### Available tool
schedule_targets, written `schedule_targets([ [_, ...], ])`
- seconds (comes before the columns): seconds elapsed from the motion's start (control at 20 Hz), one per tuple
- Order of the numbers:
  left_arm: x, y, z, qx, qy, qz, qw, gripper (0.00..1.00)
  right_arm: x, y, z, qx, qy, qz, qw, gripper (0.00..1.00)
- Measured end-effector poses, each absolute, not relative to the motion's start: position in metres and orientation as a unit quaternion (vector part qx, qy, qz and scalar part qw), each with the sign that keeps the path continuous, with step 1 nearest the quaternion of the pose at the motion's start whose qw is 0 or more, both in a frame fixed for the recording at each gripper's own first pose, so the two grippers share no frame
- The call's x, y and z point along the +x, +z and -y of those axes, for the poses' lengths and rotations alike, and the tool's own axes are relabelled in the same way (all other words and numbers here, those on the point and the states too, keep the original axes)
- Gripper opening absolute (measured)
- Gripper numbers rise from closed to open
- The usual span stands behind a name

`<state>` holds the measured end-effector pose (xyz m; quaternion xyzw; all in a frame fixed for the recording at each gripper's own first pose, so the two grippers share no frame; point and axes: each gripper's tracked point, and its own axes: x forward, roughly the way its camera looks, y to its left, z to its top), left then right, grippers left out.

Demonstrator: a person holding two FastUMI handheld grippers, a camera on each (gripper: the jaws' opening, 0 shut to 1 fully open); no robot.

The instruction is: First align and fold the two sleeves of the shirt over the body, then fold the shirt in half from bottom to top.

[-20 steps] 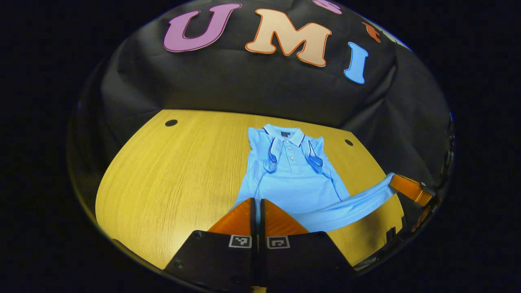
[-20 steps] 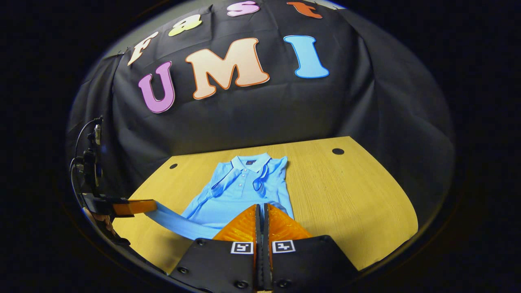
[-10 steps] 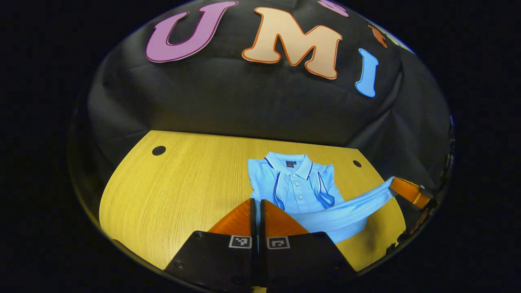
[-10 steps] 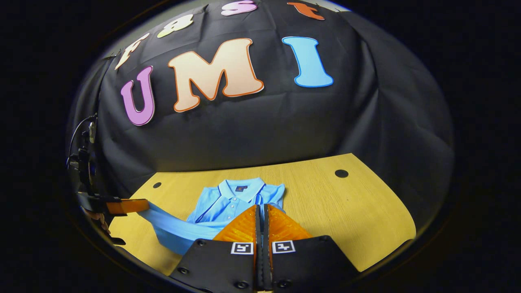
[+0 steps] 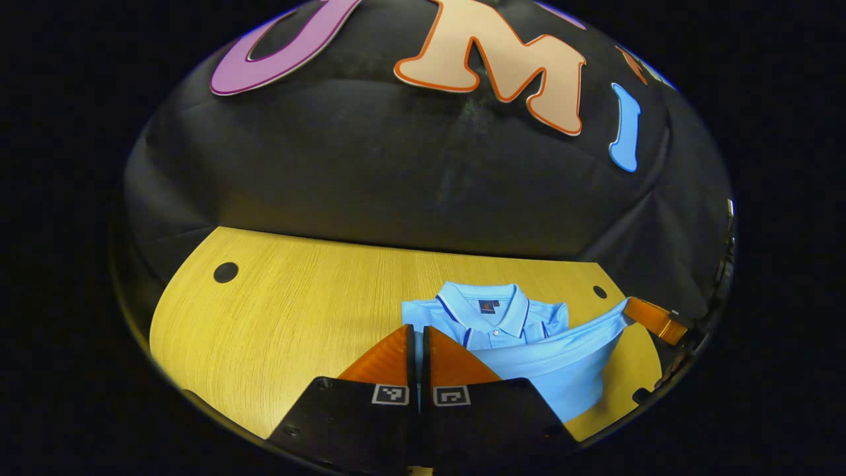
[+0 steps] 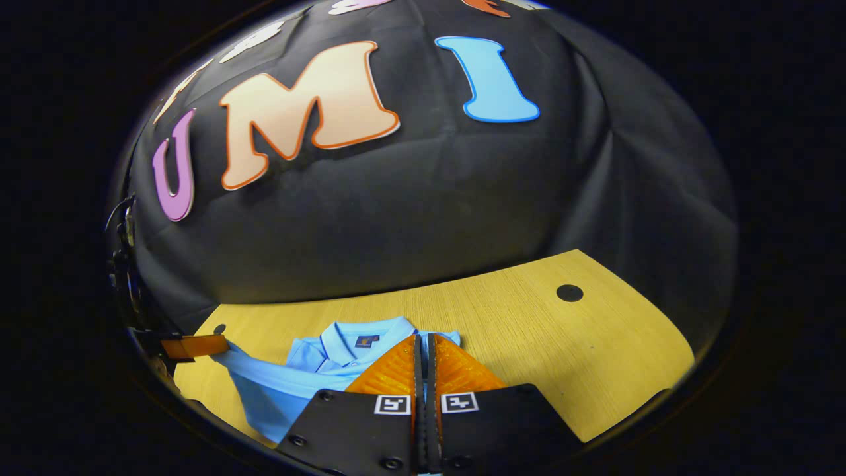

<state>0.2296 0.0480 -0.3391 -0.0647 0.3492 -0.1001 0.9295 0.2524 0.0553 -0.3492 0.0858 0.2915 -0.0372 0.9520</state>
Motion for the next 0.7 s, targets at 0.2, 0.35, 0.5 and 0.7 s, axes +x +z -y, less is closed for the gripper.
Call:
schedule_targets([
  [0.2,0.264,-0.373,-0.049,-0.052,-0.080,-0.350,0.932,0.00,0.280,-0.381,-0.043,0.060,-0.074,-0.298,0.950,0.03],
  [0.35,0.279,-0.395,-0.046,-0.032,-0.080,-0.358,0.930,0.00,0.287,-0.402,-0.040,0.063,-0.094,-0.309,0.944,0.02],
  [0.5,0.283,-0.404,-0.045,-0.010,-0.079,-0.359,0.930,0.05,0.286,-0.405,-0.042,0.064,-0.091,-0.312,0.944,0.08],
  [0.7,0.282,-0.363,-0.050,-0.018,-0.064,-0.315,0.947,0.59,0.282,-0.354,-0.050,0.028,-0.064,-0.249,0.966,1.00],
])
